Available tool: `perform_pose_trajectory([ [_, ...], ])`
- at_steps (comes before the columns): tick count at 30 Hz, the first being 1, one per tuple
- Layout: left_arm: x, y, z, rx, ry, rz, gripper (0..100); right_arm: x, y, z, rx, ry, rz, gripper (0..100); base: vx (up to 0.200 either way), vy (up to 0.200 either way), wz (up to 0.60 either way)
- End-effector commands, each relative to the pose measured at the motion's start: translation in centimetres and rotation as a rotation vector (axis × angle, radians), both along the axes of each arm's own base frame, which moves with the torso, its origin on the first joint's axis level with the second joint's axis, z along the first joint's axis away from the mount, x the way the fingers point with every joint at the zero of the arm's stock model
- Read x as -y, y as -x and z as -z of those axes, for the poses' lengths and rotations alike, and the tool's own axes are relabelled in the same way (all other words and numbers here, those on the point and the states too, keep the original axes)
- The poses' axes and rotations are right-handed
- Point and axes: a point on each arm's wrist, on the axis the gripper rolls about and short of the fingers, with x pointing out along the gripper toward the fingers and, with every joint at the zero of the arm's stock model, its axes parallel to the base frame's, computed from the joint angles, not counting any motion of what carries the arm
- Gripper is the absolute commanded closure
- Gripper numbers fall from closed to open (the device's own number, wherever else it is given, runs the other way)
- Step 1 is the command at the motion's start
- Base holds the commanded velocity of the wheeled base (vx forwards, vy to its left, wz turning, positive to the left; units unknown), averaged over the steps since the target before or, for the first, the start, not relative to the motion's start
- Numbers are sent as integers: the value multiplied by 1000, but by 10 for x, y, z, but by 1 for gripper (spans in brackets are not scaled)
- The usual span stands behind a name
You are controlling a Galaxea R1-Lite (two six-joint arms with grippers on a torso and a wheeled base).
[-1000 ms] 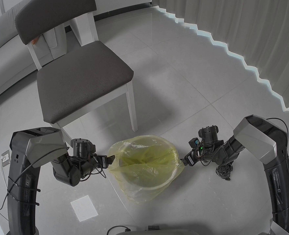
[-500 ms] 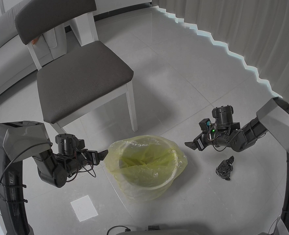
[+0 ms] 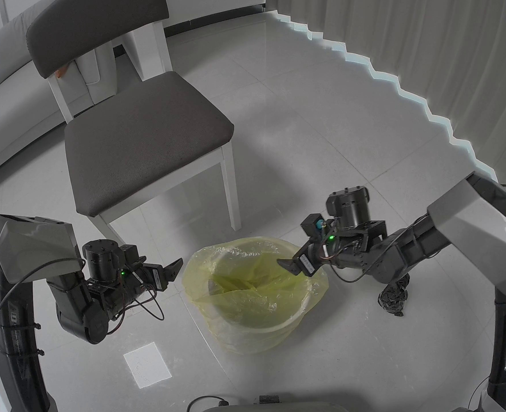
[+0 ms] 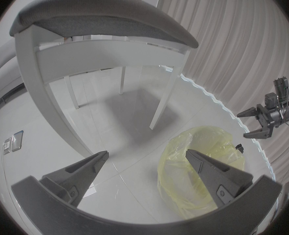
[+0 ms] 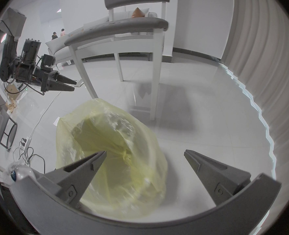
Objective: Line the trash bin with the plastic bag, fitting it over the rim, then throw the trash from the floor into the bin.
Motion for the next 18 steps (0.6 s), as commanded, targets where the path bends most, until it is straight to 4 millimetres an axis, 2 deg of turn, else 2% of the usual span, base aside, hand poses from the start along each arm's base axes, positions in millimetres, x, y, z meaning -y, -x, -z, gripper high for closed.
perform_pose_trajectory([
  [1, -7, 13, -4, 14, 1, -18, 0, -29, -9, 39, -18, 24, -24, 0, 0, 0, 0],
  [8, -14, 22, -6, 32, 6, -34, 0, -38, -13, 73, -33, 44, -42, 0, 0, 0, 0],
  [11, -14, 22, -6, 36, 6, -34, 0, -41, -9, 76, -41, 50, -52, 0, 0, 0, 0],
  [16, -13, 22, -4, 32, 6, -28, 0, -49, 12, 84, -74, 97, -109, 0, 0, 0, 0],
  [18, -13, 22, -2, 26, 5, -28, 0, -52, 20, 78, -73, 100, -126, 0, 0, 0, 0],
])
